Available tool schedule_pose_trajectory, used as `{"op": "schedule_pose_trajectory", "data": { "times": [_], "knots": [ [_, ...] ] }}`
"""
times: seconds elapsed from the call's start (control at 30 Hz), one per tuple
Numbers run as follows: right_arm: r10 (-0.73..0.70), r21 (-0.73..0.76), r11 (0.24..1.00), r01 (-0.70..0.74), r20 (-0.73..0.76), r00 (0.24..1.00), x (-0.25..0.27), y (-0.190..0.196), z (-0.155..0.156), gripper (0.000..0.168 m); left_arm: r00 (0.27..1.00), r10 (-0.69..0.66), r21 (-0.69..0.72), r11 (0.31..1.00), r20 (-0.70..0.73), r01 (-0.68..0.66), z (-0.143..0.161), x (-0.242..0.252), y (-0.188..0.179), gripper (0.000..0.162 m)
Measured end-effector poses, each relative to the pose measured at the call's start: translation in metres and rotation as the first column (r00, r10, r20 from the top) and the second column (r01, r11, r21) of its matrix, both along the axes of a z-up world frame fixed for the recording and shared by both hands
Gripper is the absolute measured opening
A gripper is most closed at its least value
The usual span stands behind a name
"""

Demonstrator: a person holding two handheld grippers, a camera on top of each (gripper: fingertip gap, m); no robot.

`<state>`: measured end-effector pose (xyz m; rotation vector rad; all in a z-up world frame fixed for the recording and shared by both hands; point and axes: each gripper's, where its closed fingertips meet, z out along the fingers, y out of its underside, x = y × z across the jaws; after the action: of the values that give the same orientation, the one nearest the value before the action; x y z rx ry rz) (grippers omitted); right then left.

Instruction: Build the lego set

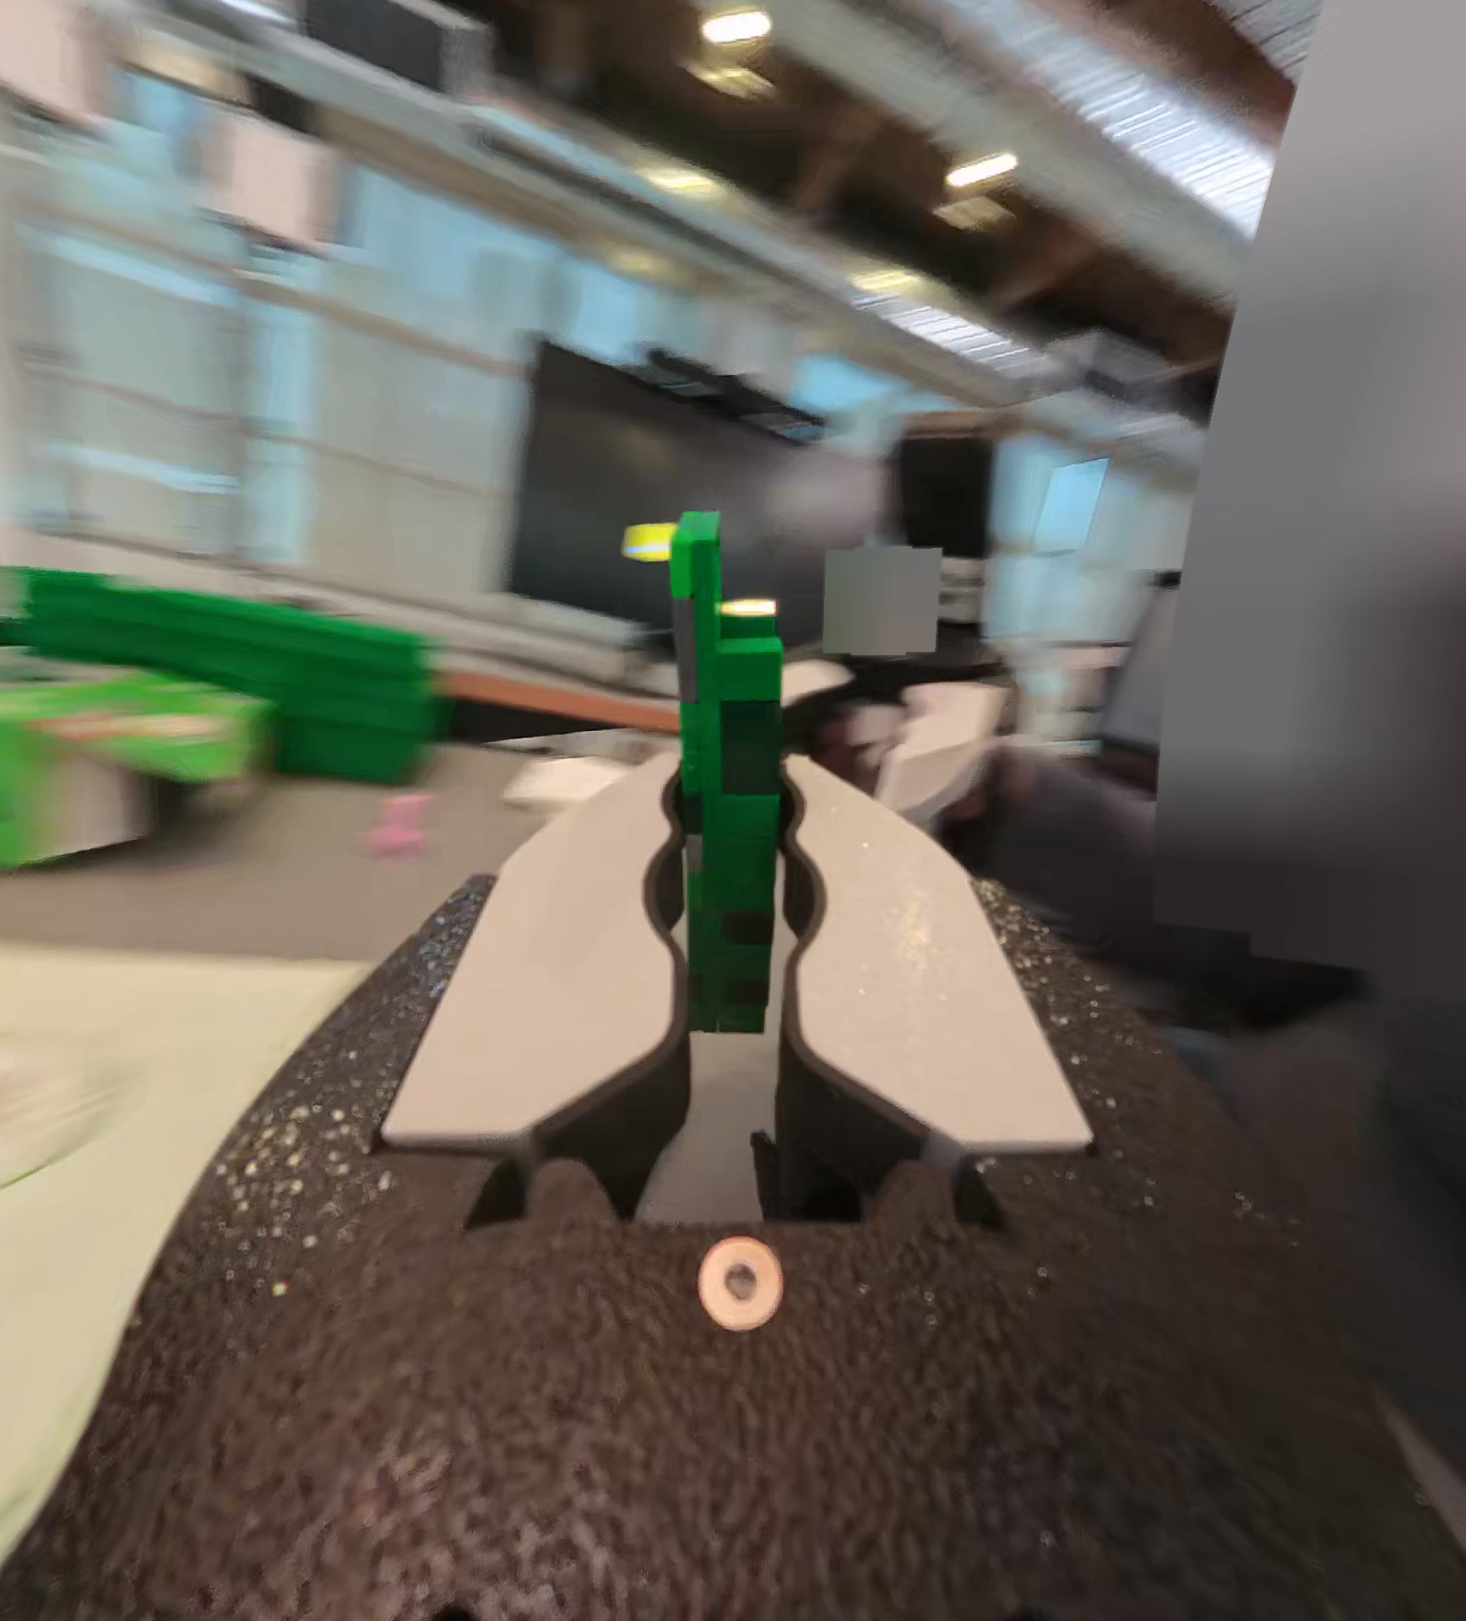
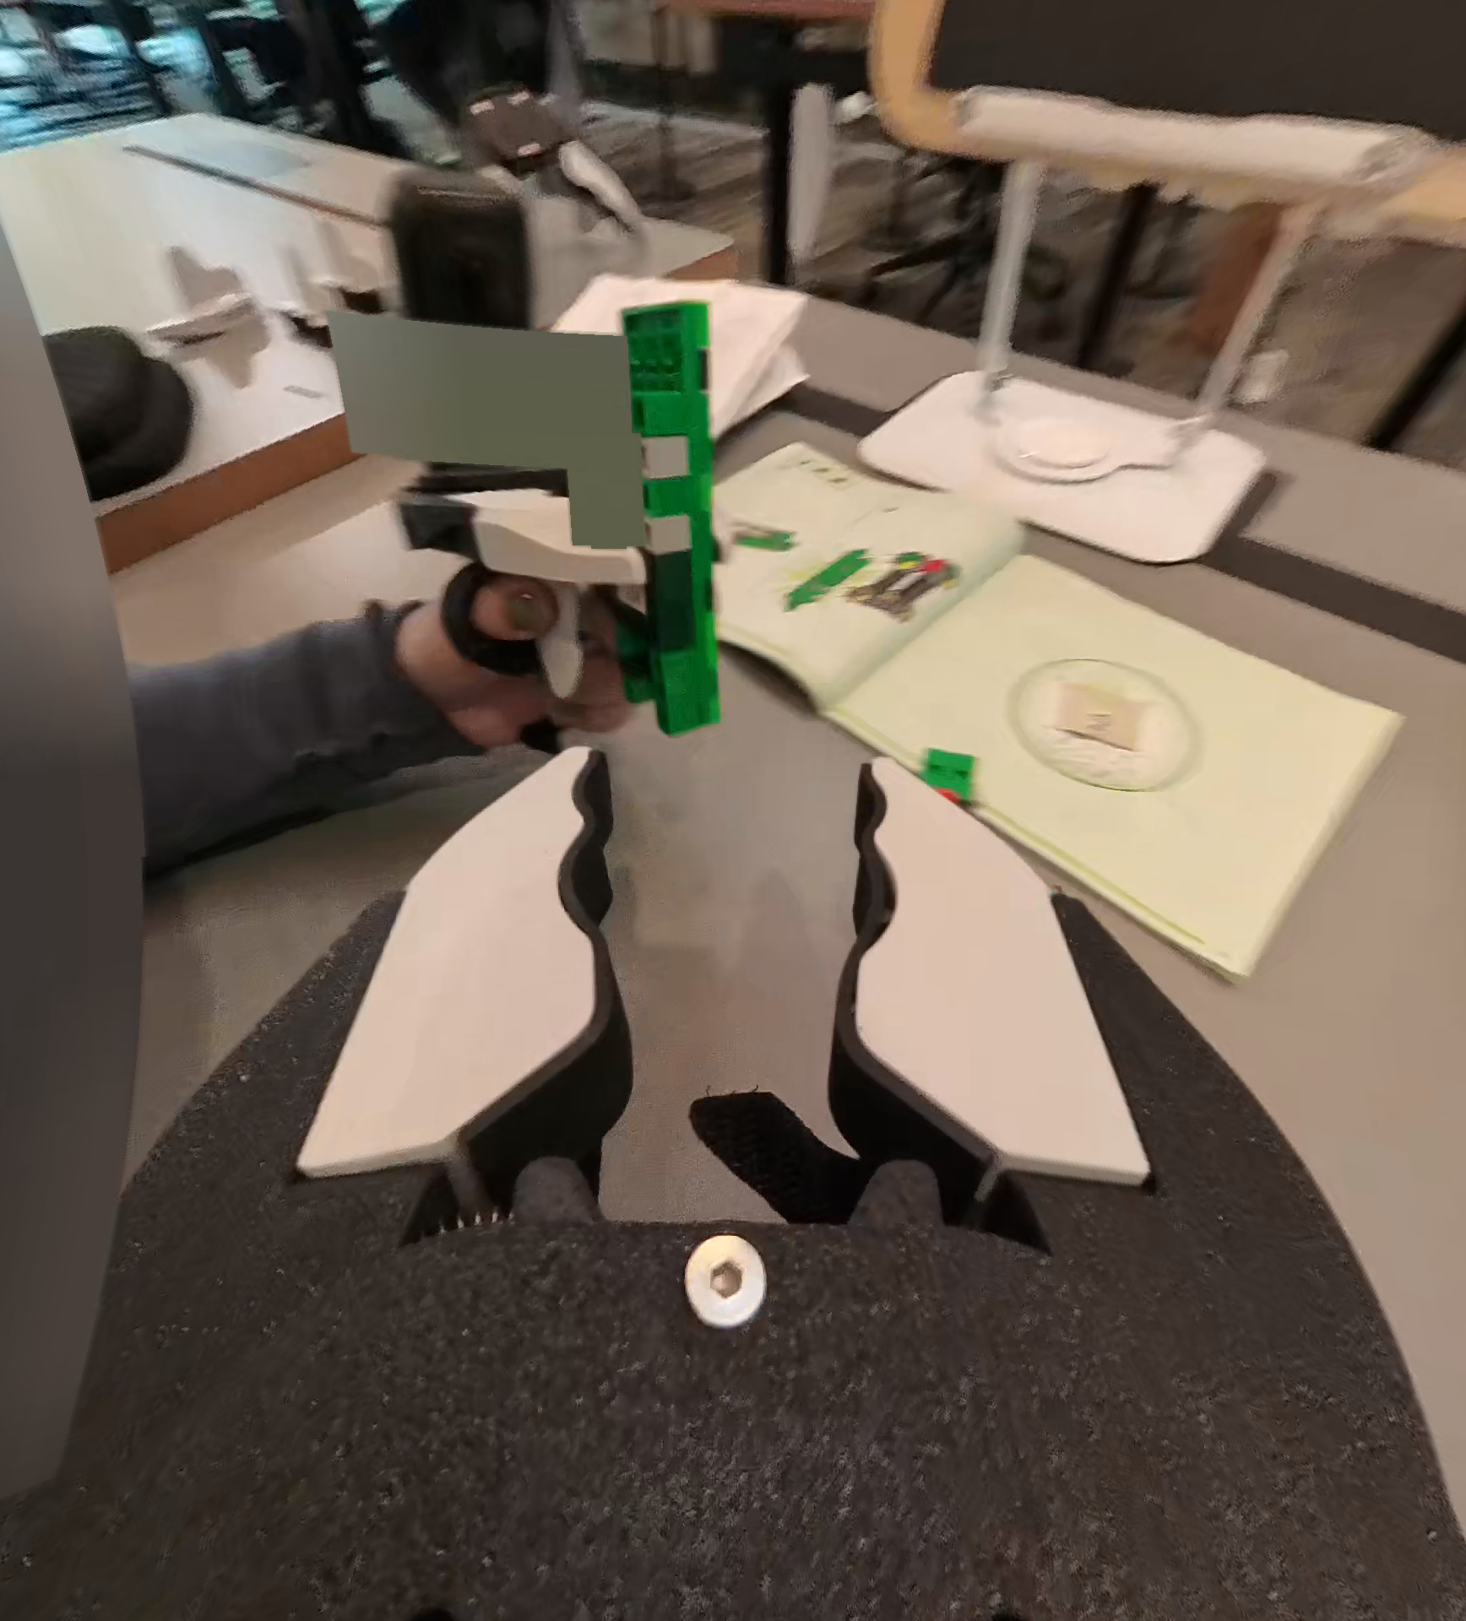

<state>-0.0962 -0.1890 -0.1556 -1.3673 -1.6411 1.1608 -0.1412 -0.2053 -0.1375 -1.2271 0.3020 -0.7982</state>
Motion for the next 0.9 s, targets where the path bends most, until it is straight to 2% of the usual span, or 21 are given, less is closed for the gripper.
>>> {"op": "schedule_pose_trajectory", "data": {
  "times": [0.13,0.27,0.4,0.53,0.63,0.73,0.83,0.9],
  "knots": [
    [-0.179,0.073,0.981,0.179,-0.001,0.984,0.005,0.036,-0.016,0.056,0.947,0.313,-0.024,0.949,-0.069,-0.315,-0.007,-0.041,0.008,0.017],
    [-0.165,0.076,0.985,0.154,0.167,0.972,0.006,0.041,-0.064,0.061,0.877,0.46,-0.016,0.884,-0.136,-0.466,-0.011,-0.057,0.007,0.017],
    [-0.141,0.048,0.99,0.134,0.205,0.968,-0.001,0.042,-0.092,0.063,0.796,0.558,0.006,0.82,-0.236,-0.573,-0.016,-0.067,0.007,0.017],
    [-0.148,0.077,0.988,0.134,0.233,0.961,-0.004,0.049,-0.105,0.063,0.791,0.564,-0.004,0.814,-0.238,-0.581,-0.019,-0.067,0.006,0.017],
    [-0.131,0.087,0.99,0.114,0.225,0.966,0.0,0.05,-0.103,0.062,0.792,0.563,-0.012,0.813,-0.238,-0.581,-0.02,-0.068,0.006,0.017],
    [-0.051,0.16,0.987,0.013,0.232,0.971,0.011,0.053,-0.098,0.065,0.809,0.535,-0.016,0.832,-0.242,-0.555,-0.021,-0.066,0.006,0.017],
    [0.046,0.285,0.953,-0.107,0.214,0.976,0.019,0.063,-0.069,0.061,0.849,0.471,-0.019,0.872,-0.241,-0.489,-0.021,-0.057,0.006,0.017],
    [0.112,0.409,0.892,-0.196,0.219,0.969,0.013,0.07,-0.042,0.061,0.852,0.461,-0.021,0.876,-0.248,-0.481,-0.021,-0.056,0.007,0.017]
  ]
}}
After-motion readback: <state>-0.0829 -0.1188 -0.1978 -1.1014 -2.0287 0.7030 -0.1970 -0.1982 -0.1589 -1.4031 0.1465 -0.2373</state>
